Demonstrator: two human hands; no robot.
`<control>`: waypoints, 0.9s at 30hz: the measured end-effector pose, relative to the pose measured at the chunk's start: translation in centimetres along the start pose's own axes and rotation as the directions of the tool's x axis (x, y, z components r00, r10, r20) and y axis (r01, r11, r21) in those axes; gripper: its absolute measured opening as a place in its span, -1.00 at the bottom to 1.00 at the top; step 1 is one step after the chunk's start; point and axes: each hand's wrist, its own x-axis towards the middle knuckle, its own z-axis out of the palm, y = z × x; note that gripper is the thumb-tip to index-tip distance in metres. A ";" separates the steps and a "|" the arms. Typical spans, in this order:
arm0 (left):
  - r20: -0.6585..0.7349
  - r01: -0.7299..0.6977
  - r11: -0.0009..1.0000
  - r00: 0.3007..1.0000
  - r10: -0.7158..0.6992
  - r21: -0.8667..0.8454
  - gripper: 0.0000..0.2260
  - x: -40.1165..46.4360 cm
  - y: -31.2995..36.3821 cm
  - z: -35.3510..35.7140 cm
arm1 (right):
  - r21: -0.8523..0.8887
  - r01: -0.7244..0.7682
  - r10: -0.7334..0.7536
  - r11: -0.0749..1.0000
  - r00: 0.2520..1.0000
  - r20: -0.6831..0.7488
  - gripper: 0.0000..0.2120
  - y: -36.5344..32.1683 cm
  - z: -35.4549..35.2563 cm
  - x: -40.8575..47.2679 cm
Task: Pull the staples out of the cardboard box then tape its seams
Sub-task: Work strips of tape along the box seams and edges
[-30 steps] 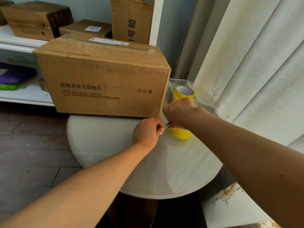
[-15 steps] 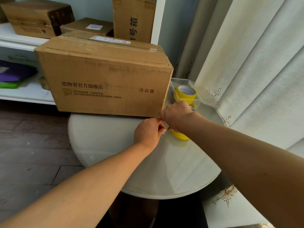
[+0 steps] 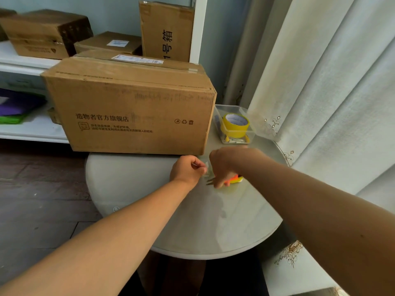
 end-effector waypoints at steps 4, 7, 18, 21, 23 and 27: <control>-0.007 -0.009 1.000 1.000 0.009 0.020 -0.83 -0.1 -0.1 -0.1 | 0.049 -0.024 0.029 0.999 0.995 -0.095 -0.52 -0.6 2.9 0.2; 0.000 -0.014 1.000 1.000 0.014 0.026 -0.88 -0.1 -0.1 -0.2 | 0.078 -0.056 0.066 0.995 0.988 -0.138 -0.48 -0.5 3.4 0.8; -0.008 0.016 1.000 1.000 -0.016 -0.015 -0.79 0.2 -0.5 -0.2 | 0.267 -0.097 0.183 0.959 0.930 -0.319 -0.70 1.0 4.1 3.5; -0.030 0.088 0.993 0.995 -0.091 -0.084 -0.78 0.2 -0.2 0.0 | 0.273 -0.095 0.189 0.957 0.921 -0.340 -0.71 1.1 4.5 3.6; -0.090 0.175 0.972 0.978 -0.190 -0.157 -0.81 0.3 0.0 0.0 | 0.275 -0.099 0.190 0.956 0.926 -0.327 -0.70 1.4 4.5 3.5; -0.092 0.193 0.965 0.973 -0.211 -0.177 -0.85 0.4 -0.2 -2.2 | 0.282 -0.113 0.200 0.953 0.933 -0.300 -0.68 2.7 4.8 3.1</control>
